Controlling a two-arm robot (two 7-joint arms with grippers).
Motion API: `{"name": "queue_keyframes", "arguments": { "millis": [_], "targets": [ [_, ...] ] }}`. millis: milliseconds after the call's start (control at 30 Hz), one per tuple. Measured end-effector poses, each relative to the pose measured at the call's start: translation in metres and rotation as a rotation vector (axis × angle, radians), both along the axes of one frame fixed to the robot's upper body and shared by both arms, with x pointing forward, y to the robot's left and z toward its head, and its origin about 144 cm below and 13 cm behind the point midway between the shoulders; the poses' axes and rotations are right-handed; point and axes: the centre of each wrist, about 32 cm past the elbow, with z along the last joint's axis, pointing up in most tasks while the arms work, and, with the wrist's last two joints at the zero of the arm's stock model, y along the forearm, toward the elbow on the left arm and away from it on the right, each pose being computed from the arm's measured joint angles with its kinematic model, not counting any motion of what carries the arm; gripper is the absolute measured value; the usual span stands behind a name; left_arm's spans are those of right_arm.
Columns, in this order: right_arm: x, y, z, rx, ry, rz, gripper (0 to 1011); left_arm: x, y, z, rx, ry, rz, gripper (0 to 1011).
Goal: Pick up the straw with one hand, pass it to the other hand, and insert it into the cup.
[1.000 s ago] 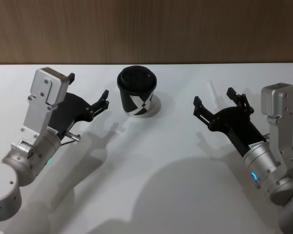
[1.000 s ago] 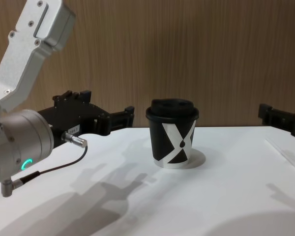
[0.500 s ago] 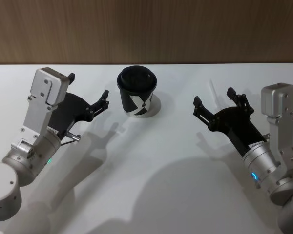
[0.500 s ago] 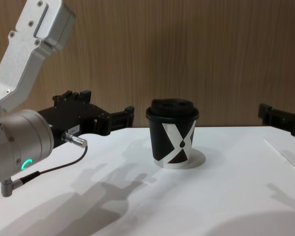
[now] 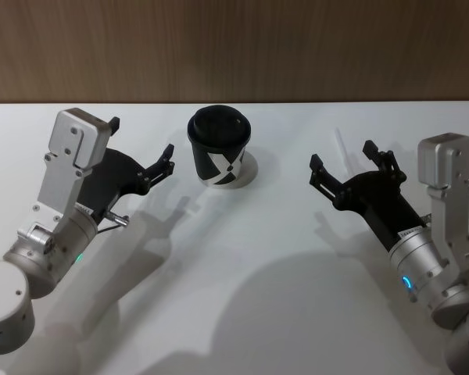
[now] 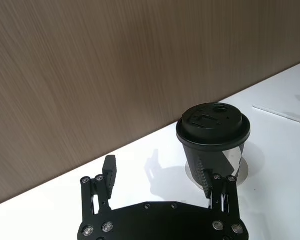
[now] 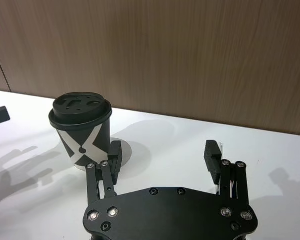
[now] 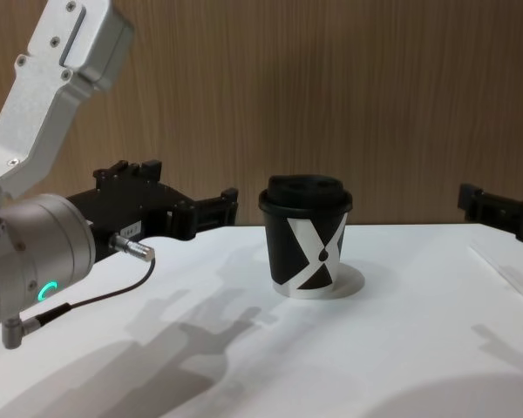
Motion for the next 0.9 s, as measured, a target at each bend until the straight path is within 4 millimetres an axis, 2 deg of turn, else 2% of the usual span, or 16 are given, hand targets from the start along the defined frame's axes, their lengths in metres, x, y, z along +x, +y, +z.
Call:
{"name": "queue_keyframes", "arguments": {
  "millis": [900],
  "targets": [
    [0.0041,0.0000,-0.0028,-0.023,0.052,-0.043,1001,0.0000,0.0000,0.0000,0.000,0.000,0.000,1003]
  ]
}}
